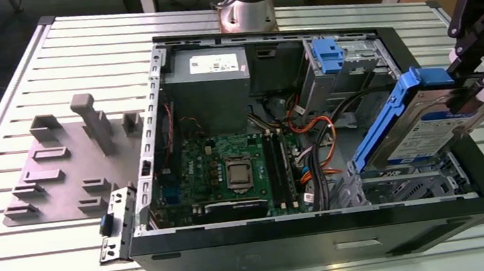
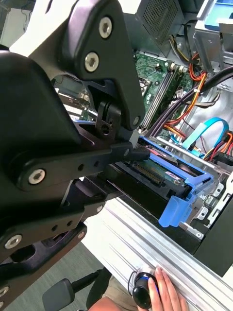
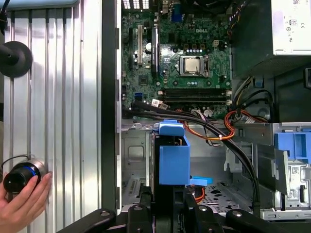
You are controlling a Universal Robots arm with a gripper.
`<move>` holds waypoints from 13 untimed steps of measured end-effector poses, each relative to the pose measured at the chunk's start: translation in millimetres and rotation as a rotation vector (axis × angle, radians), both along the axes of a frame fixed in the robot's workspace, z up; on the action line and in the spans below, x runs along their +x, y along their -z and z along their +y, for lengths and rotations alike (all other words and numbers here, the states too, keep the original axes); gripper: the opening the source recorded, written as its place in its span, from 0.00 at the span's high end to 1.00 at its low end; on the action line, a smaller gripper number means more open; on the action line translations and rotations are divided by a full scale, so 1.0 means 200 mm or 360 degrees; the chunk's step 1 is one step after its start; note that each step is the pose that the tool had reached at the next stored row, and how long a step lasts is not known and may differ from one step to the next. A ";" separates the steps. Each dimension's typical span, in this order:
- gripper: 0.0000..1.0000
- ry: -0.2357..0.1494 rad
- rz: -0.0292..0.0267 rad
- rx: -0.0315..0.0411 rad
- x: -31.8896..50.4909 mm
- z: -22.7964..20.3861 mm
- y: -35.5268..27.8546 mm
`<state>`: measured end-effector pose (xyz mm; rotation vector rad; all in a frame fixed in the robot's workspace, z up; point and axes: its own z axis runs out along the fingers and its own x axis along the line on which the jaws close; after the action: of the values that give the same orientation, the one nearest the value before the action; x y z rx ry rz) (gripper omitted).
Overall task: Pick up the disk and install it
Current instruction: 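Insert the disk into the insertion slot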
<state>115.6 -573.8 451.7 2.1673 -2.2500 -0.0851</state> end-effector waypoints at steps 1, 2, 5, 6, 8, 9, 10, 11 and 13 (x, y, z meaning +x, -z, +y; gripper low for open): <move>0.65 0.0000 0.00000 0.0000 0.001 0.001 0.001; 0.65 0.0000 0.00000 0.0000 0.003 0.002 0.002; 0.65 0.0000 0.00000 0.0000 0.005 0.004 0.004; 0.65 0.0000 0.00000 -0.0001 0.005 0.004 0.004; 0.65 0.0000 0.00000 0.0000 0.005 0.004 0.004; 0.65 0.0000 0.00000 0.0000 0.005 0.004 0.004; 0.65 0.0000 0.00000 0.0000 0.005 0.004 0.005; 0.65 0.0000 0.00000 0.0000 0.005 0.005 0.008; 0.65 0.0000 0.00000 -0.0001 0.005 0.005 0.017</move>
<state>116.7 -572.9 448.4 2.1673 -2.2496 -0.0846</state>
